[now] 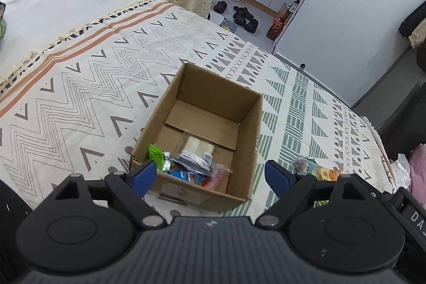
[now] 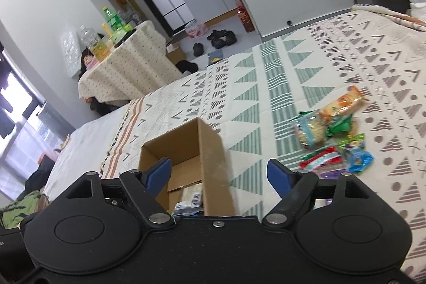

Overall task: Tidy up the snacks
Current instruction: 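Lower both held snacks into the cardboard box and open both grippers, then grasp the purple bar with the left gripper while the right grasps the blue snack bag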

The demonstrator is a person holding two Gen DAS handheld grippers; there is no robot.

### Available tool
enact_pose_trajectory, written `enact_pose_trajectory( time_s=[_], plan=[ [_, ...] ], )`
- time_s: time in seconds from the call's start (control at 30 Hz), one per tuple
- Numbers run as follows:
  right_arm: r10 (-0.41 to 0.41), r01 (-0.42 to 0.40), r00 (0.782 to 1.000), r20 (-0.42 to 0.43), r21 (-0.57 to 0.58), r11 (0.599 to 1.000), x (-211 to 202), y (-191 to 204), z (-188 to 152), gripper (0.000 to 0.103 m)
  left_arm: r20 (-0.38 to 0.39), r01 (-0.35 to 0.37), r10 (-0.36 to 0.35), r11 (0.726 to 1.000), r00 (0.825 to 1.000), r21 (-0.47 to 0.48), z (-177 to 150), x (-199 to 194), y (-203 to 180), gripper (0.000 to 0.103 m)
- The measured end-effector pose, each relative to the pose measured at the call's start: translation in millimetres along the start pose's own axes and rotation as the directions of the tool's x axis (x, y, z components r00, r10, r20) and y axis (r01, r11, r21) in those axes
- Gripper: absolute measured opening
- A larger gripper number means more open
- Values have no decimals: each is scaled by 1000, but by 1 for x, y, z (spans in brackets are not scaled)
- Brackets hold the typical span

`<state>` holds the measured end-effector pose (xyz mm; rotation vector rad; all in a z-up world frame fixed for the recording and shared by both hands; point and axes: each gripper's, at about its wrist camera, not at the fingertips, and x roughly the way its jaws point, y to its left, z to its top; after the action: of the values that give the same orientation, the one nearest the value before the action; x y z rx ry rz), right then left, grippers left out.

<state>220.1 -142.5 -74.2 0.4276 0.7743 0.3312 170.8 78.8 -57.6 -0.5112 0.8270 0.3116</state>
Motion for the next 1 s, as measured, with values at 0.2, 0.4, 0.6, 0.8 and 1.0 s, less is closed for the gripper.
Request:
enact_pose_trajectory(
  time_s=[0.2, 0.4, 0.6, 0.8, 1.0],
  plan=[
    [0, 0, 1000, 21, 11, 1000, -22, -20, 0, 82, 17, -12, 11, 999, 1000, 32, -13, -17, -17, 94],
    [25, -25, 1000, 17, 13, 1000, -43, -40, 1, 90, 44, -13, 9, 997, 999, 81, -27, -31, -36, 103],
    [45, -46, 999, 30, 27, 999, -62, -60, 2, 99, 58, 9, -15, 994, 998, 107, -41, -39, -50, 103],
    [29, -31, 998, 49, 30, 999, -78, -76, 4, 103, 75, 16, -26, 992, 997, 128, -51, -44, -63, 103],
    [-18, 13, 997, 77, 57, 998, -88, -95, 6, 103, 52, 57, -67, 982, 996, 179, -62, -42, -81, 103]
  ],
)
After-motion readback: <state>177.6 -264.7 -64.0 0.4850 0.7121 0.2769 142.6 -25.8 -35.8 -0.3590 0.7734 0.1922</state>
